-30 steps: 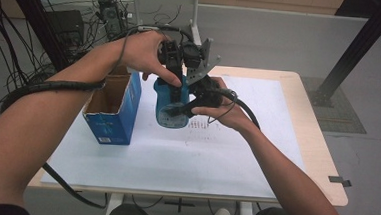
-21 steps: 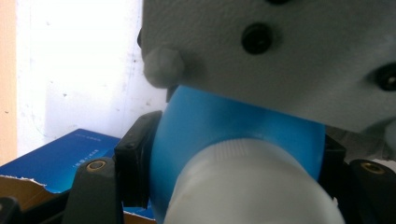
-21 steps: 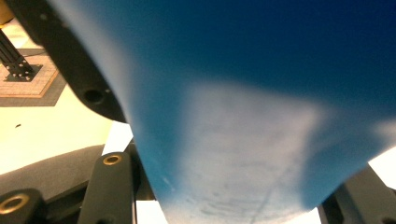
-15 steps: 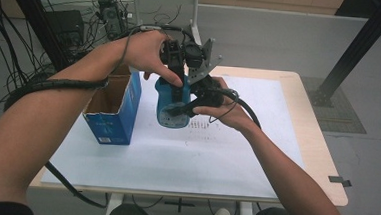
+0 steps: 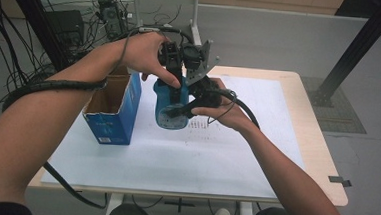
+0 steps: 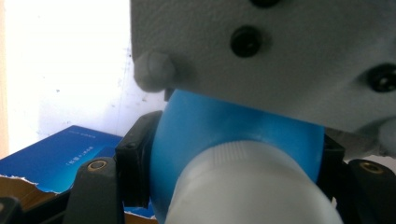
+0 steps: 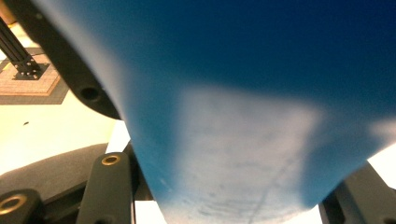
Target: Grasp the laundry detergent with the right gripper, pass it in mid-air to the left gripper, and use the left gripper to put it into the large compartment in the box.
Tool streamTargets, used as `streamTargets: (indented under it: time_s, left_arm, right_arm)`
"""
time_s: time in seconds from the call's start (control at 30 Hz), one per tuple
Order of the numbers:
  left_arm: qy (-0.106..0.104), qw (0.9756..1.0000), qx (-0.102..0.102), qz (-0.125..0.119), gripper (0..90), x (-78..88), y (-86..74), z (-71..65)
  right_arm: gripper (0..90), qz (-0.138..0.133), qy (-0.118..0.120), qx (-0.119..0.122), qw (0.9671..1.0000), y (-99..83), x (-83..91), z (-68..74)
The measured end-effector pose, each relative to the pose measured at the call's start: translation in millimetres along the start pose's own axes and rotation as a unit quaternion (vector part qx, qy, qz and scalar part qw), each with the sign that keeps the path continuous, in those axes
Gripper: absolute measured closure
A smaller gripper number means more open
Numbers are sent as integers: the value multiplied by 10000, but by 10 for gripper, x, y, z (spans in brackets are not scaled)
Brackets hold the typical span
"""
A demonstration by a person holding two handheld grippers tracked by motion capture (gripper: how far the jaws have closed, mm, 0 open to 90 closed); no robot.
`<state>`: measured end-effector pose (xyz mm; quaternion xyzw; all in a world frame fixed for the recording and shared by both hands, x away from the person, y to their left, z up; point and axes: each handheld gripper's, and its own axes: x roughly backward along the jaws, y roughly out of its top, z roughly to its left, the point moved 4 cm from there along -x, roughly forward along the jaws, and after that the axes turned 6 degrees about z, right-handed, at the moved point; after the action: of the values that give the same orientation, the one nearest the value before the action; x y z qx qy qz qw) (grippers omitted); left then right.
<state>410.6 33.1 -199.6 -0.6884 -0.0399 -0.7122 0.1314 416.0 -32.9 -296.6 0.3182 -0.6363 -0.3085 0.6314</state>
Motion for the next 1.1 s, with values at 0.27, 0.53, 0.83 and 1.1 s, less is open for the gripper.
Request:
streamTargets:
  time_s: [0.27,0.53,0.83,1.1]
  left_arm:
    - [-11,10000,17,-16,352,9,3,-16]
    - [24,10000,2,14,352,4,2,-29]
    - [40,10000,24,-12,353,26,-13,-32]
    - [0,10000,67,-50,353,9,-39,-27]
  right_arm:
    - [424,-16,16,-8,10000,-2,11,10]
    - [422,-7,17,15,10000,-5,4,20]
    - [421,-54,13,9,10000,17,8,21]
    - [420,-35,40,6,10000,20,-12,19]
